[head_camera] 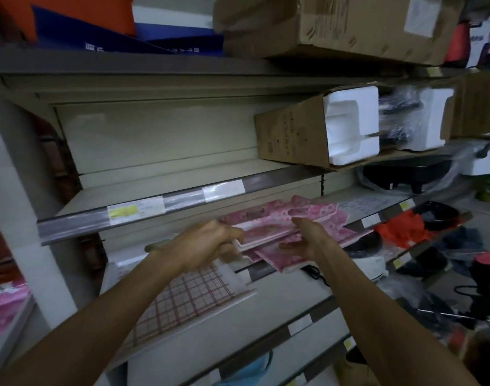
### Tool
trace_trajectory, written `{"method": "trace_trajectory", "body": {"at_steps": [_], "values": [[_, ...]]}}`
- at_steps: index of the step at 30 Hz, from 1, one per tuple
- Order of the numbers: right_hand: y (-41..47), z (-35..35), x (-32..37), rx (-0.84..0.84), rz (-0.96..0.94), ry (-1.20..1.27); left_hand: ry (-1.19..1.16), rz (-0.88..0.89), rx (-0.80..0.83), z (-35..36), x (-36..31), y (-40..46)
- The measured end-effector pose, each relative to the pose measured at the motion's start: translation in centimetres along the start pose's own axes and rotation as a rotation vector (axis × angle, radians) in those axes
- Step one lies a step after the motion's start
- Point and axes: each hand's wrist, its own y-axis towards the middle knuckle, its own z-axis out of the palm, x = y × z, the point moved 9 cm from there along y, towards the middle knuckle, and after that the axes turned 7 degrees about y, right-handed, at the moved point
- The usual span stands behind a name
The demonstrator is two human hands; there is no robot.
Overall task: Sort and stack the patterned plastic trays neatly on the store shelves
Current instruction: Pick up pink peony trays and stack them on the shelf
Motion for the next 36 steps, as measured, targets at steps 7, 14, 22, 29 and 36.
{"method": "trace_trajectory", "body": {"at_steps": [7,14,22,29,36], "values": [[0.6,1.7,-0.1,0.028,-0.038,0.246,-0.016,0.016,-0.081,-2.1,-2.3,-0.9],[-3.3,0.7,-0.6,0.060,-0.073,0.281,-0.451,-0.167,-0.208,-4.4,-2.3,-6.4],[-12.2,0.7,-1.7,0.170,-0.145,0.224,-0.505,-0.385,-0.413,-6.7,0.8,-15.7],[-20.7,0.0,-6.1,0.080,-0.169,0.215,-0.595,-0.532,-0.393,-6.0,3.9,-23.0],[-28.8,2.0,-11.3,0.114,-0.178,0.198,-0.865,-0.632,-0.143,-3.4,4.7,-29.4]]}}
